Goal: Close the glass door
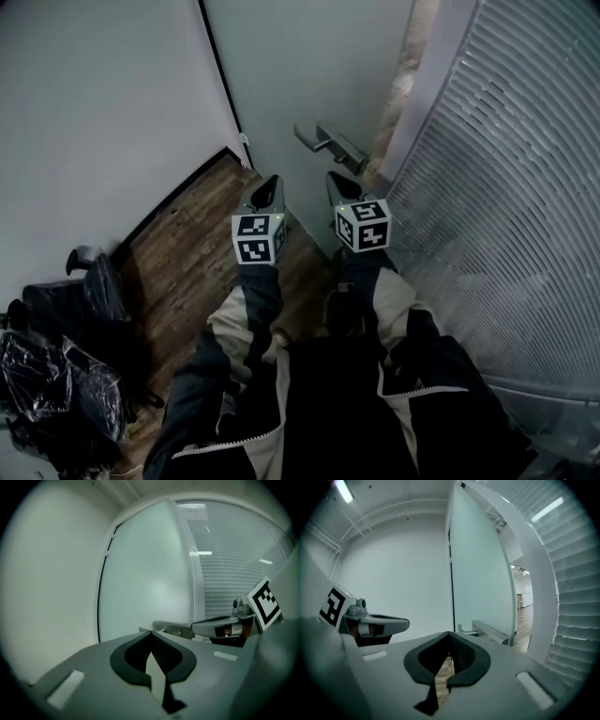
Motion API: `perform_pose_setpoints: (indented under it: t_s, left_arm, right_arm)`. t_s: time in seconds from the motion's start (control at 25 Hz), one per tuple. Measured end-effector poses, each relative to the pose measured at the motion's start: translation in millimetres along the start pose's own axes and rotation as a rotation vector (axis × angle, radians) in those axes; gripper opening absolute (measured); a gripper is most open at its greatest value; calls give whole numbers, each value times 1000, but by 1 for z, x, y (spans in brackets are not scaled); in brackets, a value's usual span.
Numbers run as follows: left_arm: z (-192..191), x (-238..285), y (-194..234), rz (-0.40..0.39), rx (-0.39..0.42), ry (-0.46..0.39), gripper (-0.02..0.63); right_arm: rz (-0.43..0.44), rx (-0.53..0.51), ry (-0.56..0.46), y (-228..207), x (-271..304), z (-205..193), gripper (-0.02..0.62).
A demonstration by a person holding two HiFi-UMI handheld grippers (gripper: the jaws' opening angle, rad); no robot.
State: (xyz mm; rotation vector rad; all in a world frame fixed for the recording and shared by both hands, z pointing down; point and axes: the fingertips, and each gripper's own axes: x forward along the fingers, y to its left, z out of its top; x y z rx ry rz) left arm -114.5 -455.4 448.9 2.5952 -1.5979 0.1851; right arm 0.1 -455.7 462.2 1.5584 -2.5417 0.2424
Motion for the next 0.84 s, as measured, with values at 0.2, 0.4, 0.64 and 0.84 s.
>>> perform_pose_setpoints:
  t_s: [0.2, 0.4, 0.64, 0.84]
  left_arm:
    - [4, -4, 4, 9, 3, -2, 3]
    - [2, -2, 6, 24, 8, -2, 3]
    - [0, -5, 6, 40, 6, 3, 3]
    - [-2, -10, 5, 52, 5, 4, 3]
  right_arm:
    - [13, -13, -12, 6, 3, 9, 3]
    - [32, -13, -12, 4, 9, 8, 2]
    - [61, -17, -14, 8, 10, 8, 2]
    - [74, -22, -13, 12, 9, 7, 2]
